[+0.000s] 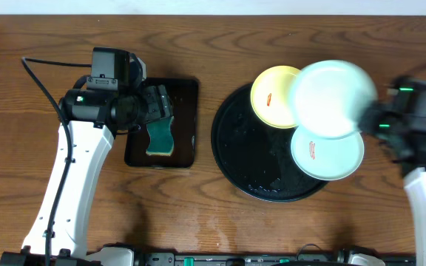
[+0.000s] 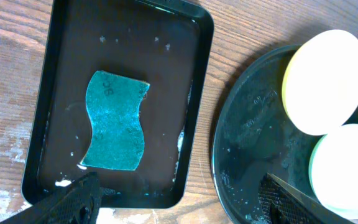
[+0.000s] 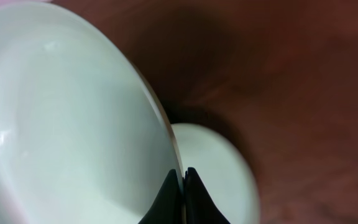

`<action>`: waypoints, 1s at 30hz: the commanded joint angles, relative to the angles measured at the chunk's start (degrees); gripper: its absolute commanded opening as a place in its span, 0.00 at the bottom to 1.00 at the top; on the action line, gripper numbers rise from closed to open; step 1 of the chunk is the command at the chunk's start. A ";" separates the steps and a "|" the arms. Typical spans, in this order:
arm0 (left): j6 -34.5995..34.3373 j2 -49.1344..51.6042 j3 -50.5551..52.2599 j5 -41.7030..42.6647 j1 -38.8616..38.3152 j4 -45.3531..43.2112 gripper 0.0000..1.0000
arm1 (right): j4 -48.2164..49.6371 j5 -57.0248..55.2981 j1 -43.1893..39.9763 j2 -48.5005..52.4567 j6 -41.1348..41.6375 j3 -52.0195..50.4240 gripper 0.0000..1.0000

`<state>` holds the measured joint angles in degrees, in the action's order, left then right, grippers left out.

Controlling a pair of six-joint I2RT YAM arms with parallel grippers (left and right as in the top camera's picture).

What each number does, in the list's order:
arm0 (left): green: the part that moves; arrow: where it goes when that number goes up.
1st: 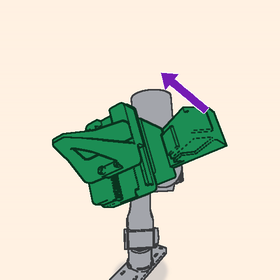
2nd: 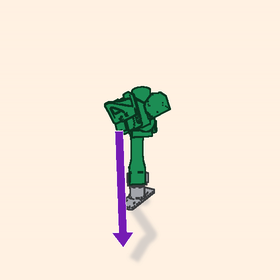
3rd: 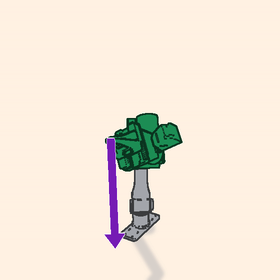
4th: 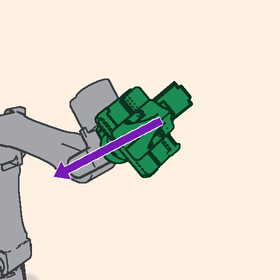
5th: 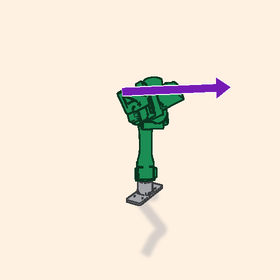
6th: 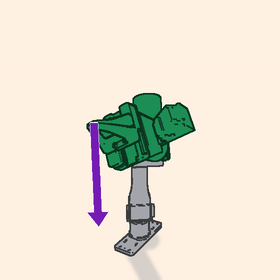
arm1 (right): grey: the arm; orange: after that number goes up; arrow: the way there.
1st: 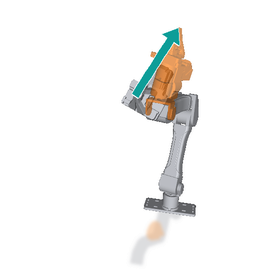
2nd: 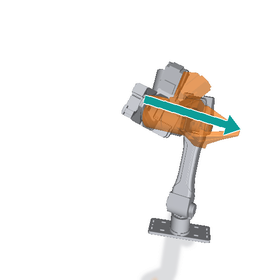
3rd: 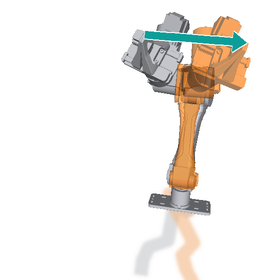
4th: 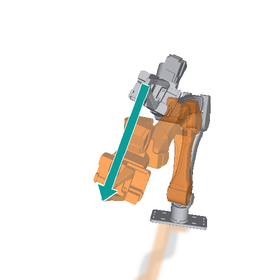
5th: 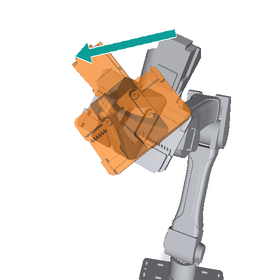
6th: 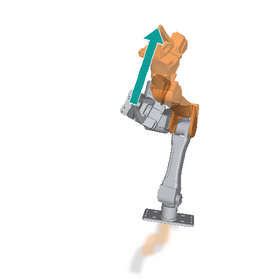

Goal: Clean dirty plates on tray and stack at the side
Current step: 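Lift the mint plate with the right gripper and place it right of the tray, then move the right gripper to the second mint plate's rim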

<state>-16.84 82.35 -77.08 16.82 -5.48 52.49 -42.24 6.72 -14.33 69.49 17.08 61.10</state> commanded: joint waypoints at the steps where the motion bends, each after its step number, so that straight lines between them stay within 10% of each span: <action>1: 0.33 -0.04 -1.16 0.50 -0.07 0.15 0.82 | -0.35 6.29 -10.82 2.86 3.58 0.74 0.01; 16: 0.33 -0.04 -1.16 0.52 -0.07 0.15 0.82 | 7.37 5.49 -31.93 25.40 8.98 0.74 0.01; 22: 0.33 -0.04 -1.16 0.50 -0.07 0.15 0.82 | 10.23 9.99 -32.06 22.60 5.46 0.76 0.35; 30: 0.33 -0.04 -1.16 0.52 -0.07 0.15 0.82 | 2.16 25.66 -25.66 12.92 -5.66 0.76 0.47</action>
<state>-16.84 82.35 -77.08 16.82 -5.48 52.49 -36.95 25.58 -43.81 85.41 18.15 61.25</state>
